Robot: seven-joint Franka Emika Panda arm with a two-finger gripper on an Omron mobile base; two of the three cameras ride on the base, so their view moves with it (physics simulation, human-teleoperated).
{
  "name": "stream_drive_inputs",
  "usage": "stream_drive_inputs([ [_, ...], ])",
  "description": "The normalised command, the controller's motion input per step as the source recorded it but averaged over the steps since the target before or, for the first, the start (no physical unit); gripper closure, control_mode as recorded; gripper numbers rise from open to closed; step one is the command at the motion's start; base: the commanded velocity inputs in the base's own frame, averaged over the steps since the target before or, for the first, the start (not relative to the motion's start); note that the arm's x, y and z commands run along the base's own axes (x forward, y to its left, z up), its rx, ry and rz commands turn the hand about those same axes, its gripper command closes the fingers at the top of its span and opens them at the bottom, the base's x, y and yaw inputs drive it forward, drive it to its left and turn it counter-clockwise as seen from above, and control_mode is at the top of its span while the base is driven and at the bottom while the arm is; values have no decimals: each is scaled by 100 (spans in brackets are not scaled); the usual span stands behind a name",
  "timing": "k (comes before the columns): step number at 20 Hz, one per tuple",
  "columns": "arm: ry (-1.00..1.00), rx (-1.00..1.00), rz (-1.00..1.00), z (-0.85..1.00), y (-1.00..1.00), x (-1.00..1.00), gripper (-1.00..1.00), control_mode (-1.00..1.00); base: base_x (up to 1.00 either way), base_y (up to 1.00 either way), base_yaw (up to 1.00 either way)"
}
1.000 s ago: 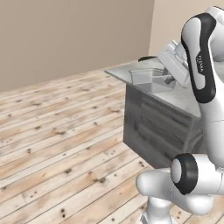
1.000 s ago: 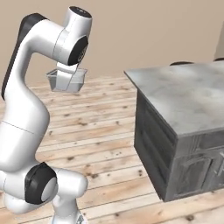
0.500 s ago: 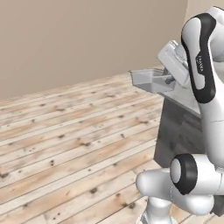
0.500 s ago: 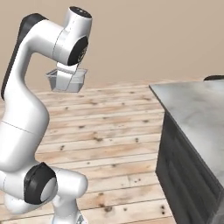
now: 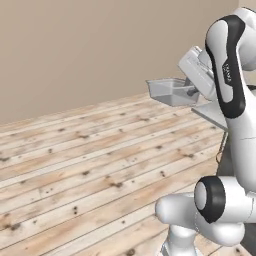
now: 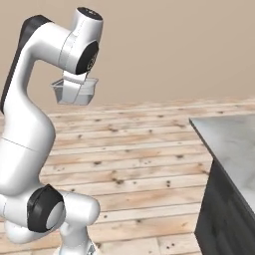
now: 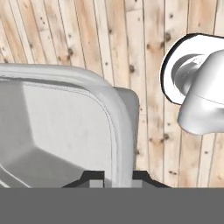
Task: Retrieve the tupperware and aluminum foil from the cabinet and place them on the dining counter near the plate with eggplant and lime to prepare for storing leftovers.
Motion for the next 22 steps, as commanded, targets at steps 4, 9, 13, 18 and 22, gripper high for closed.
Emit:
stream_drive_inputs([
  [4, 0, 0, 0, 0, 0, 0, 100, 100, 100, 27, -9],
  [9, 0, 0, 0, 0, 0, 0, 100, 100, 100, 22, -23],
  [13, 0, 0, 0, 0, 0, 0, 100, 100, 99, 10, -41],
  [18, 0, 0, 0, 0, 0, 0, 100, 100, 85, 10, -50],
  [22, 0, 0, 0, 0, 0, 0, 100, 100, 66, 13, -56],
])
